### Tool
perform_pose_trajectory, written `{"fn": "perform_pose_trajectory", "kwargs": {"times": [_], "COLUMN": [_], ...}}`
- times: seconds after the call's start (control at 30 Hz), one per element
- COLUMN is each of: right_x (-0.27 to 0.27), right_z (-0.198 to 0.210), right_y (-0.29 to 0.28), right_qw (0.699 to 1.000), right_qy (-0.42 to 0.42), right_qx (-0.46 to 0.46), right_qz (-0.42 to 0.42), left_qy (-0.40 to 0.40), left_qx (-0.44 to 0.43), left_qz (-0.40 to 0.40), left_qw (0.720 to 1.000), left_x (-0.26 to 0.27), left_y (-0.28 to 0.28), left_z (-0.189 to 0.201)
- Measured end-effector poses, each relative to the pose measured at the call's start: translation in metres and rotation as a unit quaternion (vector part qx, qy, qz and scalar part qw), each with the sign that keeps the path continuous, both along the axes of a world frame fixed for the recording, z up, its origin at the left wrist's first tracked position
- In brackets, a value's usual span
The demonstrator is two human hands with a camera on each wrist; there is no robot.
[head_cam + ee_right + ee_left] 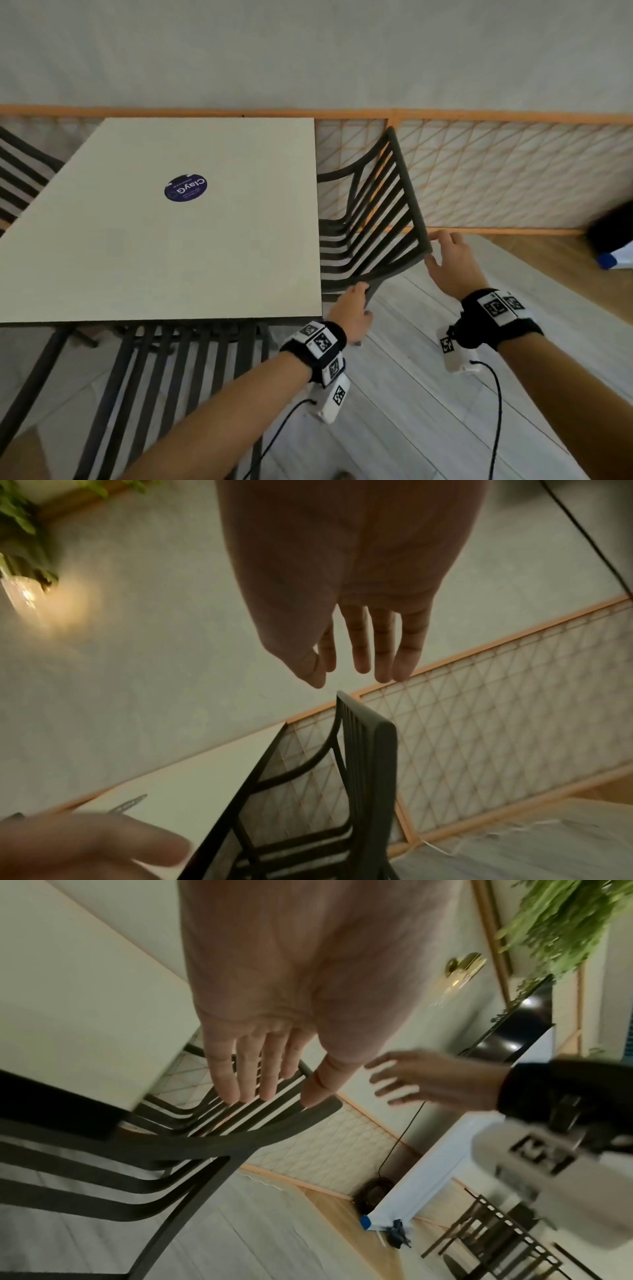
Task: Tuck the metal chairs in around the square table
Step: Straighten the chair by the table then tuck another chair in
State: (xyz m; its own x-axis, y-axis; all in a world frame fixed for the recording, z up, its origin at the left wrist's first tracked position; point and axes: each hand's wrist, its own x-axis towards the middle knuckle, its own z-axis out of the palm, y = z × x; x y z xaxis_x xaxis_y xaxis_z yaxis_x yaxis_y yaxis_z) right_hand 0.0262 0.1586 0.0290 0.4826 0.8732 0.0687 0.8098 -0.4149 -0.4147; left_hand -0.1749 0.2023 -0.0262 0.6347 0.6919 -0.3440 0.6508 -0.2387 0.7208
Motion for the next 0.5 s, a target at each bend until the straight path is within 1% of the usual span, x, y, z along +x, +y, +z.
{"fn": "perform_pose_trajectory", "kwargs": {"times": [0.1, 0.2, 0.27, 0.33, 0.4, 0.5], "right_x": [0.021, 0.038, 0.049, 0.057, 0.062, 0.066], "right_z": [-0.008, -0.033, -0.050, -0.064, -0.078, -0.094], "right_y": [0.033, 0.059, 0.074, 0.090, 0.105, 0.120], "right_qw": [1.000, 0.999, 0.998, 0.997, 0.997, 0.998], "right_qy": [0.004, 0.036, 0.065, 0.076, 0.066, 0.040], "right_qx": [0.003, -0.011, -0.013, -0.014, -0.007, -0.006], "right_qz": [0.009, -0.004, -0.010, -0.019, -0.032, -0.056], "left_qy": [0.077, 0.144, 0.165, 0.184, 0.201, 0.210], "left_qx": [0.014, 0.030, 0.041, 0.033, 0.015, 0.017], "left_qz": [0.031, 0.076, 0.104, 0.124, 0.127, 0.116], "left_qw": [0.996, 0.986, 0.980, 0.974, 0.971, 0.971], "left_x": [0.050, 0.080, 0.088, 0.090, 0.091, 0.094], "left_y": [0.016, 0.038, 0.058, 0.079, 0.097, 0.112], "left_z": [-0.040, -0.087, -0.115, -0.137, -0.157, -0.185]}}
